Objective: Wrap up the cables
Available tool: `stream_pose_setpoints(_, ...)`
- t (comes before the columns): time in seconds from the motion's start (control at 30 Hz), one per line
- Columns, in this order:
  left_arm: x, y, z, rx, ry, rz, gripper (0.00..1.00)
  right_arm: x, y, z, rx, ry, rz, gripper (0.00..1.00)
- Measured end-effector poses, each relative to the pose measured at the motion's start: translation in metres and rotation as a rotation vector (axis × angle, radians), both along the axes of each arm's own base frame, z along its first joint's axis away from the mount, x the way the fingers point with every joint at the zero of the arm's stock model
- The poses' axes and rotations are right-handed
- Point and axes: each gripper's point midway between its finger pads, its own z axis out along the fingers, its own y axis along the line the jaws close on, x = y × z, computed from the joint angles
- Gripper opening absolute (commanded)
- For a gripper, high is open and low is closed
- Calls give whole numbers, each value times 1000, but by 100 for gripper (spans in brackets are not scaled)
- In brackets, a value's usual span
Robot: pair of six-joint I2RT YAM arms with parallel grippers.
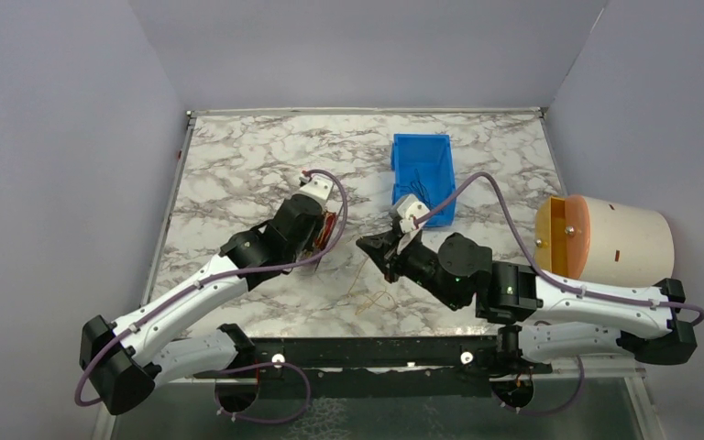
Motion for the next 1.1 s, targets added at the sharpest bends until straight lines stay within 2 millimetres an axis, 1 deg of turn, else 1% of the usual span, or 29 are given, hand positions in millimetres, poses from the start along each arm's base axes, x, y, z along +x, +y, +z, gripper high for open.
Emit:
stream_pose_setpoints(0.1,-9,-1,-10,18,35,-53,0,12,-11,9,-46,-66,-66,1)
stream_pose_setpoints(0.2,-15,-5,-9,10,45,-106,0,23,-18,18,-77,-120,-120,1)
stream_pose_setpoints(0.3,-25,-14,-10,4,54,-177,0,40,-24,25,-112,-163,-177,1)
stream_pose_setpoints(0.4,-36,-24,-10,-7,60,-252,0,63,-34,25,-143,-179,-243,1)
stream_pose_setpoints(0.47,-42,-28,-11,-16,64,-287,0,84,-44,21,-165,-174,-296,1)
stream_pose_setpoints(0.6,-55,-32,-12,-42,74,-349,0,118,-59,7,-201,-149,-372,1)
stream_pose_setpoints(0.7,-63,-33,-11,-61,83,-382,0,132,-64,-6,-218,-125,-390,1)
stream_pose_setpoints(0.77,-68,-33,-8,-77,83,-399,0,139,-68,-19,-233,-107,-401,1)
stream_pose_setpoints(0.9,-77,-32,4,-121,64,-428,0,149,-80,-51,-274,-57,-424,1)
stream_pose_setpoints(0.93,-78,-32,5,-127,65,-432,0,151,-84,-58,-281,-43,-431,3)
stream_pose_setpoints(1.0,-83,-31,13,-148,58,-446,0,153,-90,-72,-294,-16,-442,6)
stream_pose_setpoints(1.03,-84,-32,18,-156,57,-454,0,153,-93,-82,-305,3,-445,8)
stream_pose_setpoints(1.1,-87,-33,27,-176,45,-468,0,155,-96,-87,-302,15,-453,12)
